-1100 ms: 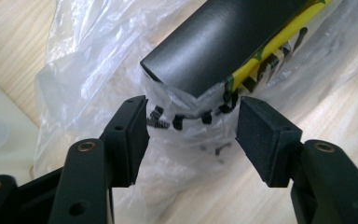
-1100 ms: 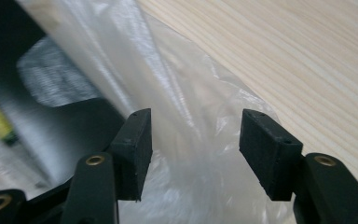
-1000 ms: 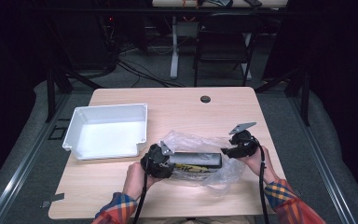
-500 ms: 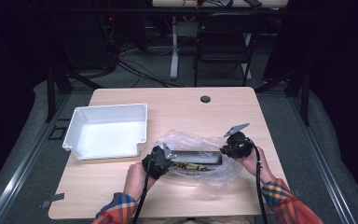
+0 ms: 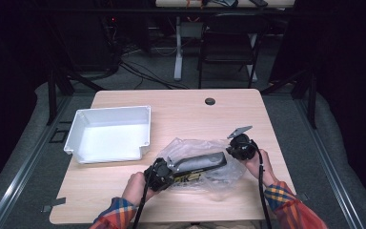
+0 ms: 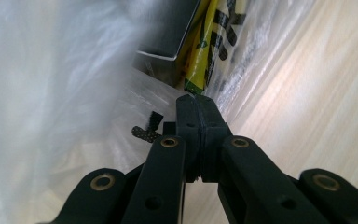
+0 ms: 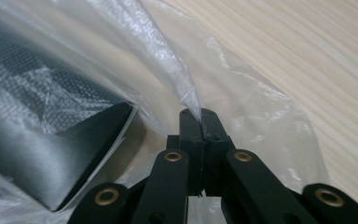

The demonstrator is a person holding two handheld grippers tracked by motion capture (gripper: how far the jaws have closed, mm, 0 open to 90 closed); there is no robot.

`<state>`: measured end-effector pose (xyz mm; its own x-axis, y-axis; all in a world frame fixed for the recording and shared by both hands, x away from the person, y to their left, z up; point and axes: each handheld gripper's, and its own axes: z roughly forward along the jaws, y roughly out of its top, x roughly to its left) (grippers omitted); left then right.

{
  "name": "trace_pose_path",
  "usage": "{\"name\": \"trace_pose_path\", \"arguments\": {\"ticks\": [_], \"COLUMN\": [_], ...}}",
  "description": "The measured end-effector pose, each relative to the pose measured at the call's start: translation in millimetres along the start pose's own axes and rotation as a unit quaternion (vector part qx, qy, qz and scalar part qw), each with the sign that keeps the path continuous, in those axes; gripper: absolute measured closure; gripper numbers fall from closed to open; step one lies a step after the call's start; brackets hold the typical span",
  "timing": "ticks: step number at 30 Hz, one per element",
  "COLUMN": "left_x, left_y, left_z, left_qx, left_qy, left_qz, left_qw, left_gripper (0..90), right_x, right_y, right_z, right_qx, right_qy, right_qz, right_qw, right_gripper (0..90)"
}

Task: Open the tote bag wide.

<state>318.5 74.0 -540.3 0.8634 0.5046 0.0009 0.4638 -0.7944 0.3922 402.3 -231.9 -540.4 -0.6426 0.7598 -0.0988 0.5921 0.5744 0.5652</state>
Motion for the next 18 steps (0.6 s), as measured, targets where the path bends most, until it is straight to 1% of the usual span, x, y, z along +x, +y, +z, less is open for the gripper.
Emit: {"name": "trace_pose_path", "arguments": {"ticks": [1, 2, 3, 5, 6, 7, 8, 9, 10, 11, 12, 13, 14, 15, 16, 18], "left_x": [0.4, 0.6, 0.8, 2.5, 4.1, 6.4, 8.7, 11.3, 13.3, 14.6, 15.5, 16.0, 16.8, 17.1, 17.3, 17.5], "left_y": [-0.3, -0.7, -1.2, -1.7, -2.0, -2.7, -3.6, -4.0, -4.0, -4.0, -4.1, -3.8, -3.6, -3.3, -3.1, -2.4], "left_z": [0.0, 0.0, 0.2, 1.4, 2.0, 2.4, 2.0, 0.7, -0.7, -3.3, -6.4, -9.7, -13.8, -17.6, -22.0, -30.2], "left_qx": [0.007, 0.008, 0.009, 0.014, 0.018, 0.019, 0.016, 0.015, 0.013, 0.005, -0.007, -0.022, -0.030, -0.042, -0.053, -0.075], "left_qy": [-0.003, 0.000, 0.004, 0.022, 0.032, 0.034, 0.035, 0.035, 0.032, 0.035, 0.035, 0.033, 0.035, 0.038, 0.036, 0.044], "left_qz": [0.002, 0.003, -0.001, 0.001, -0.003, -0.006, -0.012, -0.017, -0.023, -0.029, -0.038, -0.047, -0.052, -0.053, -0.059, -0.068], "left_qw": [1.0000, 1.0000, 0.9999, 0.9997, 0.9993, 0.9992, 0.9992, 0.9992, 0.9991, 0.9990, 0.9987, 0.9981, 0.9976, 0.9970, 0.9962, 0.9939], "left_gripper": [89.6, 89.5, 89.3, 88.6, 87.4, 84.5, 81.2, 77.3, 69.5, 61.5, 58.1, 53.6, 49.6, 47.9, 46.9, 45.4], "right_x": [-0.9, -2.1, -3.3, -4.3, -3.9, -3.5, -2.6, -1.9, -0.9, 0.1, 1.4, 1.4, 1.5, 1.0, 0.0, -1.5], "right_y": [0.0, 0.2, 0.2, 0.7, 0.8, 0.9, 0.9, 0.9, 0.8, 0.6, 0.4, 0.5, 0.4, 0.1, -0.6, -2.5], "right_z": [0.3, 0.4, 0.7, 1.9, 3.0, 4.2, 5.4, 6.2, 6.1, 5.9, 5.1, 2.5, -0.3, -3.5, -7.2, -15.3], "right_qx": [-0.002, -0.002, -0.005, -0.003, -0.001, 0.002, 0.005, 0.010, 0.013, 0.016, 0.015, 0.015, 0.011, 0.008, 0.004, 0.000], "right_qy": [-0.001, -0.006, -0.006, -0.005, -0.003, -0.003, 0.001, 0.006, 0.014, 0.017, 0.016, 0.018, 0.017, 0.018, 0.026, 0.031], "right_qz": [0.005, 0.007, 0.013, 0.012, 0.012, 0.010, 0.012, 0.007, 0.002, -0.003, -0.004, -0.011, -0.011, -0.013, -0.013, -0.010], "right_qw": [1.0000, 1.0000, 0.9999, 0.9999, 0.9999, 0.9999, 0.9999, 0.9999, 0.9998, 0.9997, 0.9998, 0.9997, 0.9997, 0.9997, 0.9996, 0.9995], "right_gripper": [89.8, 89.8, 89.8, 89.7, 89.6, 89.1, 86.8, 85.4, 82.7, 76.1, 75.3, 72.5, 68.6, 65.1, 60.1, 53.8]}}
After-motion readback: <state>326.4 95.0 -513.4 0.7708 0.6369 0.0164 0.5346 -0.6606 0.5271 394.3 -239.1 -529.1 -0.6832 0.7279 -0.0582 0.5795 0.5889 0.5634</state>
